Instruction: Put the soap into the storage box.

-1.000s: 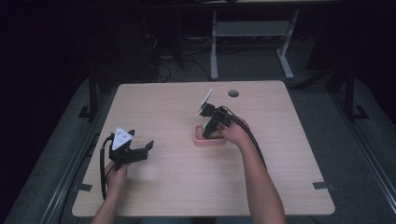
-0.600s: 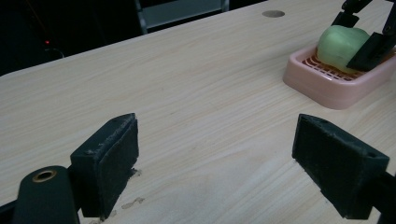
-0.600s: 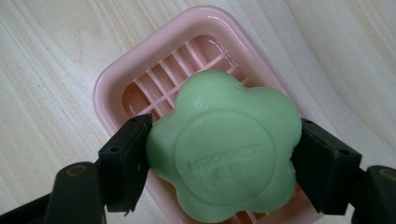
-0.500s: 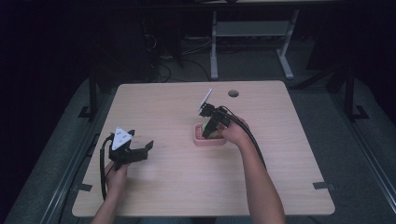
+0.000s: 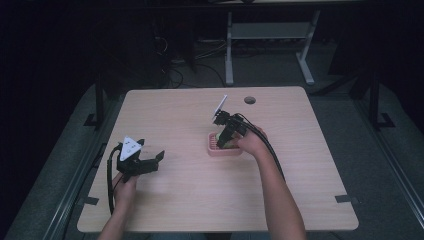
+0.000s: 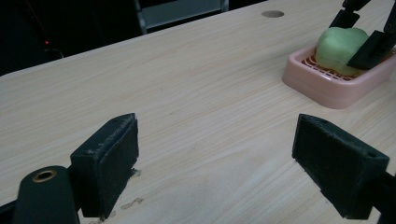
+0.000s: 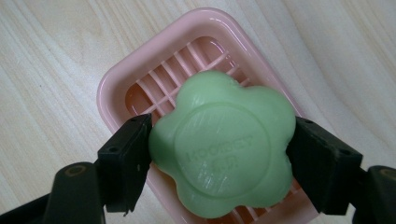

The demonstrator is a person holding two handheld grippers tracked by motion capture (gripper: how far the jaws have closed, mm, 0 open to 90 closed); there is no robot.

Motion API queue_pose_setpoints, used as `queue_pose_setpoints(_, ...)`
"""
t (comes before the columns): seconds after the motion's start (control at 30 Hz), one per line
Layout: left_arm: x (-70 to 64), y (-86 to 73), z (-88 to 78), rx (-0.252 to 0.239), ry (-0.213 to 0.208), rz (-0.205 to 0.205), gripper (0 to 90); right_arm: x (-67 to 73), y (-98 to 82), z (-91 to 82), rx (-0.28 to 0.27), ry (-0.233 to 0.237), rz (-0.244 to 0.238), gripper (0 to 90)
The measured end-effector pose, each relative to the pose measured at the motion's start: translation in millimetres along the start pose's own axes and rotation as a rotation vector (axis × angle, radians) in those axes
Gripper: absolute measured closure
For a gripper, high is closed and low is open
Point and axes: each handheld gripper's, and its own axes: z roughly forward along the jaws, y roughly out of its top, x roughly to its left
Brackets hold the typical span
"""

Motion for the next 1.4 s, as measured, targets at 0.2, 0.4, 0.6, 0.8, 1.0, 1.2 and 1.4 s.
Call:
queue_pose_setpoints(0.2, -0.2, 0.1, 0.1, -0.001, 0.000, 0.001, 14.3, 0.5, -1.3, -5.1, -0.018, -0.002, -0.002, 24.9)
queue_pose_setpoints(0.4, -0.7, 0.1, 0.3, -0.003, -0.001, -0.001, 14.3, -0.6, -4.0, -8.0, -0.026, 0.000, 0.010, 23.8)
queue_pose_setpoints(0.6, -0.7, 0.0, 0.6, -0.001, -0.001, -0.001, 14.3, -1.7, -7.3, -11.1, -0.039, 0.003, 0.013, 23.4)
queue_pose_setpoints(0.8, -0.9, -0.1, 0.9, -0.003, -0.002, -0.001, 14.3, -2.7, -13.0, -15.7, -0.050, 0.009, 0.020, 23.0)
queue_pose_setpoints(1.0, -1.3, -0.1, 1.1, -0.001, -0.005, 0.000, 14.3, -2.5, -17.8, -23.2, -0.063, 0.003, 0.020, 23.0)
queue_pose_setpoints(1.2, -1.3, -0.1, 1.1, 0.003, -0.006, 0.001, 14.3, -1.7, -25.0, -29.2, -0.076, 0.003, 0.017, 23.0)
queue_pose_setpoints(1.4, -1.4, -0.1, 1.3, 0.007, -0.007, 0.004, 14.3, -3.5, -34.4, -32.4, -0.086, 0.008, 0.032, 23.0)
